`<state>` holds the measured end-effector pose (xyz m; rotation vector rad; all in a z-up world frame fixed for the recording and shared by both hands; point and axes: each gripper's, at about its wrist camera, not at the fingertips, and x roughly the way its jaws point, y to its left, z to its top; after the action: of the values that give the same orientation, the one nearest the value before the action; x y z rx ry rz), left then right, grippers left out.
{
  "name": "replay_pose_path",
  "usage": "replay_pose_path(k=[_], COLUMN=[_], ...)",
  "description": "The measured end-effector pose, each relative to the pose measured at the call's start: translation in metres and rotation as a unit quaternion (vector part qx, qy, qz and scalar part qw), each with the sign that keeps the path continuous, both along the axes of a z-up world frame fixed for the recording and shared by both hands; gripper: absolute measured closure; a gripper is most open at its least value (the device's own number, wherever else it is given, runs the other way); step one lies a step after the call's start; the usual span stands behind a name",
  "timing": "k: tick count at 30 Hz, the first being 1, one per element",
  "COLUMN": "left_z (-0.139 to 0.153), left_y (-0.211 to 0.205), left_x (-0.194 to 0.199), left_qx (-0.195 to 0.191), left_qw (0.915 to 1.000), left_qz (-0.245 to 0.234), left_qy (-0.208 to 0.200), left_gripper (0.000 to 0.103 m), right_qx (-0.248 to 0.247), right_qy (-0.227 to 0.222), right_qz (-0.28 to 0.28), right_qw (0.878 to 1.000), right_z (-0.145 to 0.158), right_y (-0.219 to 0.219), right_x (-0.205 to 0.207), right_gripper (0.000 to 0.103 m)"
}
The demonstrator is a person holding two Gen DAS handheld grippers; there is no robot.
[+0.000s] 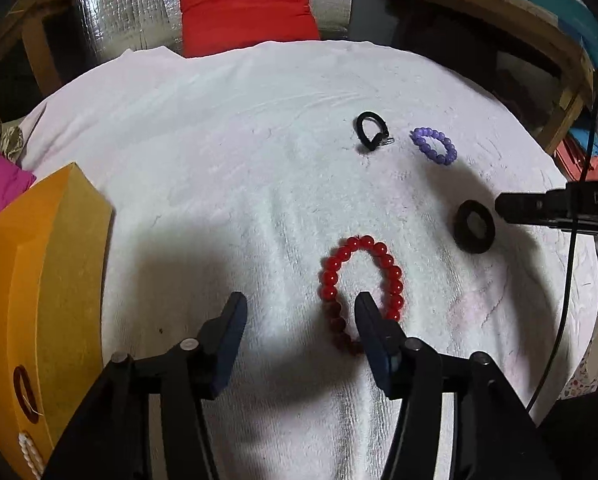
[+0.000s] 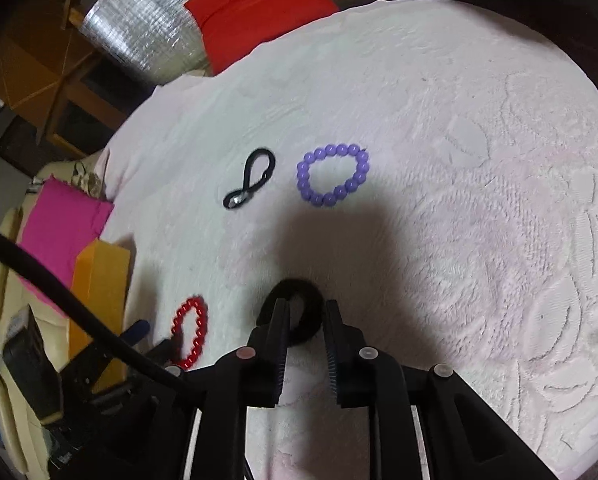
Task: Organize jewelry
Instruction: 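Move the left tool to the red bead bracelet while the right tool holds the black ring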
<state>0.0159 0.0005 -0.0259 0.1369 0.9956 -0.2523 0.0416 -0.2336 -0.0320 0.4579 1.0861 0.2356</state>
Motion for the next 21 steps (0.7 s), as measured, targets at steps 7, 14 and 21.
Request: replay_pose_path(k=[7, 14, 21], left_z=[-0.007, -0.023, -0.029], left_y=[-0.014, -0.019, -0.011], left_x=[0.003, 0.010, 0.014], left_qx=[0.005, 0.013, 0.003], left_qw=[0.9999, 0.9997, 0.9989], left_qz=[-0.007, 0.016, 0.041], left_qy=[0.008, 0.016, 0.023], left_gripper=[0.037, 0.020, 0.007], right_qx=[-0.039, -0.085, -0.137], right_qy=[0.010, -0.004, -0.051], right_qz=[-0.002, -0.011, 0.002], right_qw=[0.999, 0.996, 0.989], right_z=[-0.007, -0.017, -0.021], right_y=[0.010, 0.029, 0.054], right_x=[0.010, 0.016, 0.005], right_gripper=[0.066, 0.063, 0.054])
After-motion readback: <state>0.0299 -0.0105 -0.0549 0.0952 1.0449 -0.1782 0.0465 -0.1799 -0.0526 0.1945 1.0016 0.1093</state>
